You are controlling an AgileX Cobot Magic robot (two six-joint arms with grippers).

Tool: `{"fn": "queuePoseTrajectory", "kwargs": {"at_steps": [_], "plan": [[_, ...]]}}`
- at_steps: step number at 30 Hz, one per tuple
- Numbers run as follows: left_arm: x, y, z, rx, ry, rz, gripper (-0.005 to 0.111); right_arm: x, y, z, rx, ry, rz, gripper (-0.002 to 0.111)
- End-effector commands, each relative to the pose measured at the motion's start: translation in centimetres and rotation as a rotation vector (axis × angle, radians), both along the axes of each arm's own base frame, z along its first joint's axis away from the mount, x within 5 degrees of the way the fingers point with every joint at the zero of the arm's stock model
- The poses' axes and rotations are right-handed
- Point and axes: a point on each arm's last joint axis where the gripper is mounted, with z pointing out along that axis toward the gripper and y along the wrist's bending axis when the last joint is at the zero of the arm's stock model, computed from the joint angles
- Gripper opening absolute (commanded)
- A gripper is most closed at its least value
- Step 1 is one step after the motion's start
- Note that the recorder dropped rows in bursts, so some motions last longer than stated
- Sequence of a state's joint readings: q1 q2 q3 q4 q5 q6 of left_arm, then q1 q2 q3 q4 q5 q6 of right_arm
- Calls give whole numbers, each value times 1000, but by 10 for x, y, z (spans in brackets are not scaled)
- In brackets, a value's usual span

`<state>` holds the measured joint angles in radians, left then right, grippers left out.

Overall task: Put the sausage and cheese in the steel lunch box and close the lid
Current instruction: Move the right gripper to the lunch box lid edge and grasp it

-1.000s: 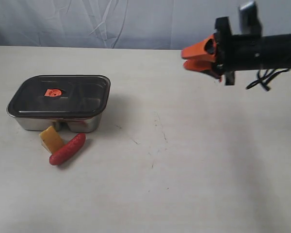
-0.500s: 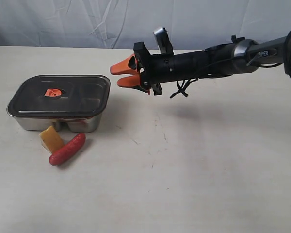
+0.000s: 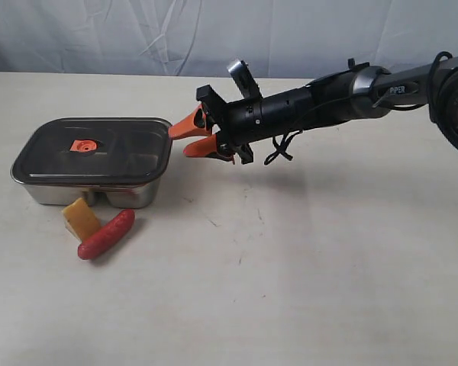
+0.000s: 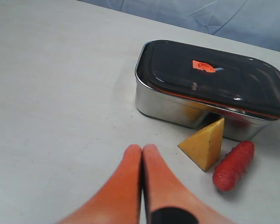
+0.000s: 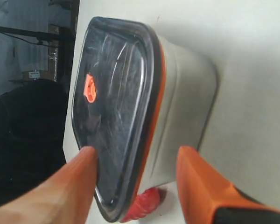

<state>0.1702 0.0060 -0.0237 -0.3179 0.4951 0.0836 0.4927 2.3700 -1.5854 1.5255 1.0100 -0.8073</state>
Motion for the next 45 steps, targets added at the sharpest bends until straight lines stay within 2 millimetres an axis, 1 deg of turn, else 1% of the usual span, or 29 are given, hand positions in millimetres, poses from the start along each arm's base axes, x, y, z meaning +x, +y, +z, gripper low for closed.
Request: {"fn": "queuePoseTrajectory", "kwargs": {"at_steps": [1,8,15,20,26,31,34,37,41,42,45], "plan": [[0,0,-1,1,-10,-3,0,-1,5,-7,-14,1,3,51],[0,0,-1,1,-10,-3,0,-8,15,-18,-9,33,19,51],[0,0,-1,1,-10,-3,0,-8,20,-14,39,61,-7,51],[0,0,-1,1,-10,-3,0,-8,20,-14,38,60,-6,51],[0,0,-1,1,-10,-3,0,-16,30,-15,32,58,14,51],[0,0,-1,1,-10,-3,0,-18,32,-15,28,56,16,51],[0,0,-1,1,-10,-3,0,-18,32,-15,28,56,16,44],[0,0,-1,1,-10,-3,0,-18,32,-15,28,56,16,27],[0,0,-1,1,-10,-3,0,-18,32,-15,30,57,17,1],[0,0,-1,1,-10,-3,0,-18,32,-15,32,58,21,-1],[0,0,-1,1,-10,-3,0,-20,32,-13,48,68,42,-1]]}}
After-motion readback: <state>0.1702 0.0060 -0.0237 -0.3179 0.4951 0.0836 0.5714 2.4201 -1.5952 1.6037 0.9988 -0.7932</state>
